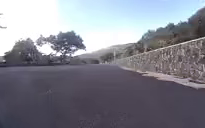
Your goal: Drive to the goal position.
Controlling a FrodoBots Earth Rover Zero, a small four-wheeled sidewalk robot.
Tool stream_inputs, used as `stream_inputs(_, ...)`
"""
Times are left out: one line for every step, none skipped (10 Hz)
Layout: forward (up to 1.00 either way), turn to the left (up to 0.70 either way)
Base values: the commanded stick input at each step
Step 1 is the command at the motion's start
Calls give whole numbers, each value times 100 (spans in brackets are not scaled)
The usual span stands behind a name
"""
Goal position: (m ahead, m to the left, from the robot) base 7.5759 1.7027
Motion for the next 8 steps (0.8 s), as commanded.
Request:
stream_inputs(70, 0)
stream_inputs(70, 0)
stream_inputs(70, 0)
stream_inputs(70, 0)
stream_inputs(70, 0)
stream_inputs(70, 0)
stream_inputs(70, 0)
stream_inputs(70, 0)
